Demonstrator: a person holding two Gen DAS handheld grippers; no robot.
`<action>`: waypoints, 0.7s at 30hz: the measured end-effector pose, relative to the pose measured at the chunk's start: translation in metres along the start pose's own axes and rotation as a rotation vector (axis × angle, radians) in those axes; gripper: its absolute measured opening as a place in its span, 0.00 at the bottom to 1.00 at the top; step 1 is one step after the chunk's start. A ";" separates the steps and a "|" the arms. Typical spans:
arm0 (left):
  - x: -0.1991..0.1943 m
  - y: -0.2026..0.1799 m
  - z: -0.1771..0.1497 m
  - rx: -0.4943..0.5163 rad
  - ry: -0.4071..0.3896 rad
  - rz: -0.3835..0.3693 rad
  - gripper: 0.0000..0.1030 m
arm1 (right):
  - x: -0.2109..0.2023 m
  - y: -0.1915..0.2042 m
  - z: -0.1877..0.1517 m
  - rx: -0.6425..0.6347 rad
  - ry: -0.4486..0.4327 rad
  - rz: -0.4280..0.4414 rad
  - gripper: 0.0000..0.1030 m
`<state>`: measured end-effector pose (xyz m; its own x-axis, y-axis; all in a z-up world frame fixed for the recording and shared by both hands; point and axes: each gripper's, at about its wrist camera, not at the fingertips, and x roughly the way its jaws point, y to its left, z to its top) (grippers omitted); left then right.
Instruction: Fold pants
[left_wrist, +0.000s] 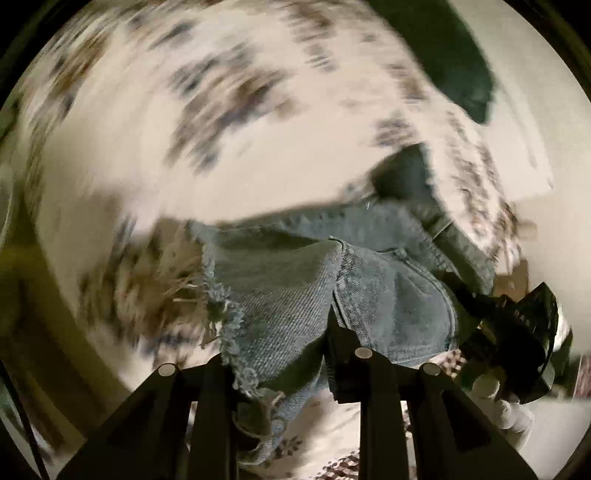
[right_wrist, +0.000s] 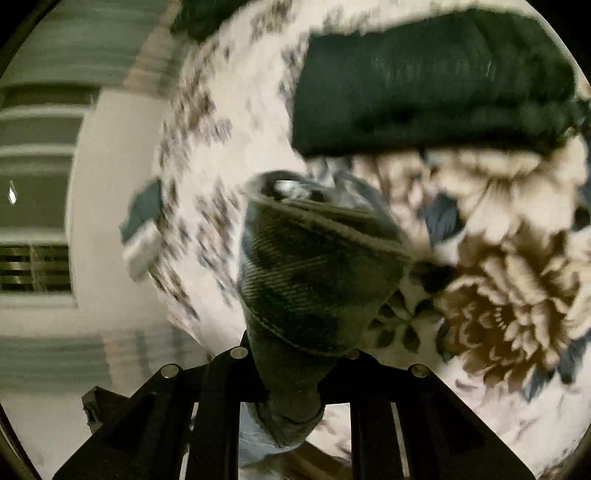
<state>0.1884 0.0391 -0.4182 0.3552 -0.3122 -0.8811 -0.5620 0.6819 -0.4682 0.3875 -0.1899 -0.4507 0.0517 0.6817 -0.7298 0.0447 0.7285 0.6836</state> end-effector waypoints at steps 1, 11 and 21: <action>-0.002 -0.018 0.018 0.049 -0.004 -0.017 0.19 | -0.017 0.010 0.013 0.010 -0.048 0.010 0.17; 0.061 -0.208 0.183 0.520 -0.022 -0.141 0.20 | -0.150 0.001 0.133 0.113 -0.521 0.096 0.17; 0.283 -0.190 0.190 0.791 0.278 0.013 0.32 | -0.047 -0.168 0.112 0.434 -0.490 0.036 0.24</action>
<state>0.5383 -0.0533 -0.5660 0.0971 -0.3820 -0.9191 0.1617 0.9172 -0.3641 0.4890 -0.3519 -0.5310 0.5046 0.5208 -0.6886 0.4275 0.5422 0.7234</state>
